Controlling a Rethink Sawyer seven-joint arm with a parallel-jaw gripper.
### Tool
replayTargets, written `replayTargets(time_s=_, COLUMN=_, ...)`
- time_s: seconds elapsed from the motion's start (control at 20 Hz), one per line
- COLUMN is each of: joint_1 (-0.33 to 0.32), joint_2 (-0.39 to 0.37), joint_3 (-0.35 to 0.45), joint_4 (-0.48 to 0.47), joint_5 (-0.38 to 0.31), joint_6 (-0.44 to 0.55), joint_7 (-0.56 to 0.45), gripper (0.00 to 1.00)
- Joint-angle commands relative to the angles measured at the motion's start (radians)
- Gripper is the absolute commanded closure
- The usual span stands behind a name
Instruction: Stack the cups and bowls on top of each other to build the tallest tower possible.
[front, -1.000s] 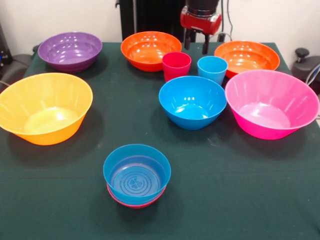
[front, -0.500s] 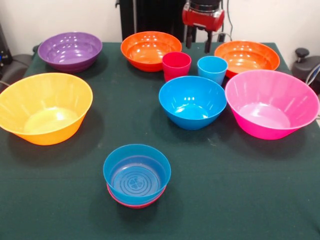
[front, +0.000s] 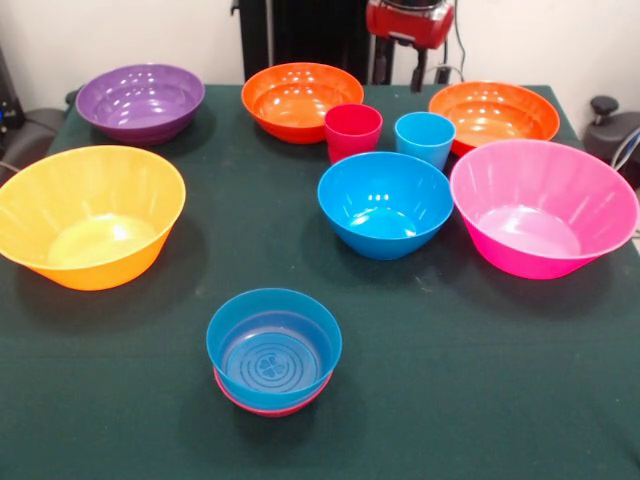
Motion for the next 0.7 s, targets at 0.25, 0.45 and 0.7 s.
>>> replayTargets(time_s=0.25, joint_1=0.053, joint_2=0.019, joint_3=-0.005, joint_4=-0.125, joint_5=0.017, joint_6=0.153, joint_7=0.097, gripper=0.00)
replayTargets(time_s=0.45, joint_1=0.055, joint_2=0.034, joint_3=-0.019, joint_4=-0.156, joint_5=0.001, joint_6=0.155, joint_7=0.080, gripper=0.00)
replayTargets(time_s=0.7, joint_1=0.053, joint_2=0.035, joint_3=-0.031, joint_4=-0.230, joint_5=-0.007, joint_6=0.207, joint_7=0.049, gripper=0.00)
